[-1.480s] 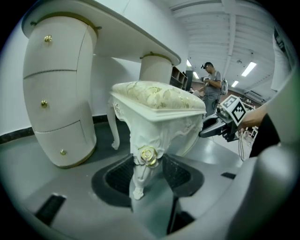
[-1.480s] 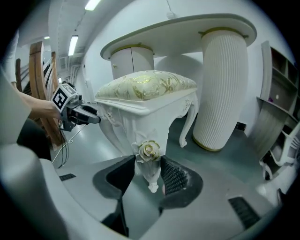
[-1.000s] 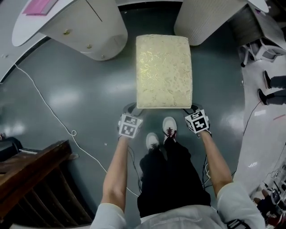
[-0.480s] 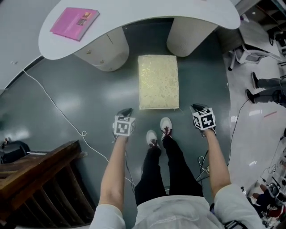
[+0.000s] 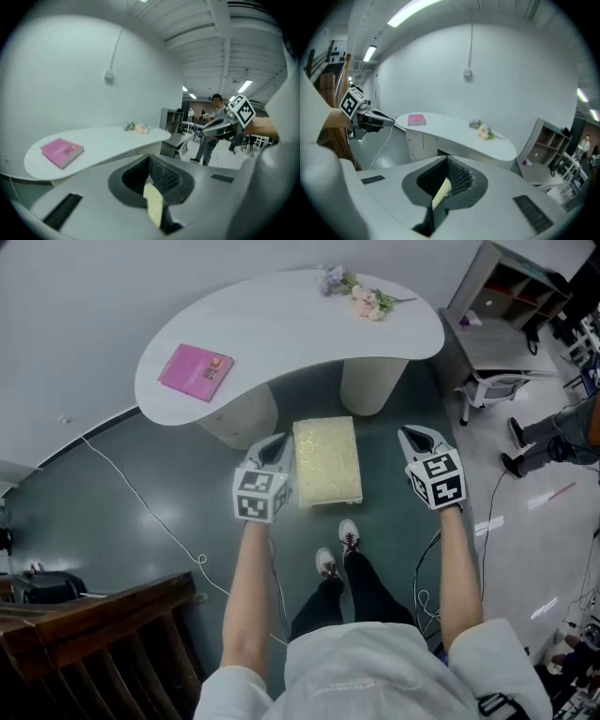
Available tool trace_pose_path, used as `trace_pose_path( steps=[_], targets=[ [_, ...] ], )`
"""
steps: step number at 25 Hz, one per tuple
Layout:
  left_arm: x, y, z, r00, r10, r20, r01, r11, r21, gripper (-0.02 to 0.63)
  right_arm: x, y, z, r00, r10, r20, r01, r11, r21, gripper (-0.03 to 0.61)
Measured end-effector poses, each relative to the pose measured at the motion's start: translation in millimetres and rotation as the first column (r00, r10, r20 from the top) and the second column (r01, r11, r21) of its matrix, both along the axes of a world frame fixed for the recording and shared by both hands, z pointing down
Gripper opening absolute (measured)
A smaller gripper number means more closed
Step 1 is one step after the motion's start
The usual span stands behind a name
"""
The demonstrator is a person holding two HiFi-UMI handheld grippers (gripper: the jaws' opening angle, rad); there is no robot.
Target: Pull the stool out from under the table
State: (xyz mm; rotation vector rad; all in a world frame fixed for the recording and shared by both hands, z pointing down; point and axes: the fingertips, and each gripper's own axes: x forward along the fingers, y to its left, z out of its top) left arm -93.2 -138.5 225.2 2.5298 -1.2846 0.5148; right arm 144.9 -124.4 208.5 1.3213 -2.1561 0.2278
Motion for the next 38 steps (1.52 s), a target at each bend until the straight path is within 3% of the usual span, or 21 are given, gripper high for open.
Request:
trace_pose_path(
  steps=[3, 7, 13, 20, 38],
  targets=[
    [11.3, -1.7, -93.0, 1.000, 0.026, -0.006, -0.025, 0.987, 0.158, 0.020, -5.1, 1.6, -74.5, 1.000, -0.027, -0.005, 0.028, 0.991, 0.127, 0.015],
    [20.0, 7.9, -176.7, 0.994, 0.065, 0.086, -0.091, 0.939, 0.333, 0.020, -9.6, 8.9, -155.6, 0.999, -0.046, -0.006, 0.046, 0.961, 0.272, 0.015],
    [24.1, 32.1, -252.7, 0.985, 0.089, 0.147, -0.148, 0.875, 0.462, 0.020, -22.9, 25.5, -234.7, 0.997, -0.072, 0.025, 0.055, 0.908, 0.414, 0.015],
    [21.8, 43.1, -284.1, 0.982, 0.081, 0.172, -0.159, 0.842, 0.515, 0.020, -37.8, 28.5, -263.5, 0.994, -0.108, 0.025, 0.085, 0.885, 0.457, 0.015],
    [39.8, 51.6, -279.5, 0.970, 0.117, 0.214, -0.212, 0.837, 0.504, 0.021, -35.0, 47.4, -261.0, 0.993, -0.117, -0.024, 0.116, 0.899, 0.423, 0.014]
  ],
)
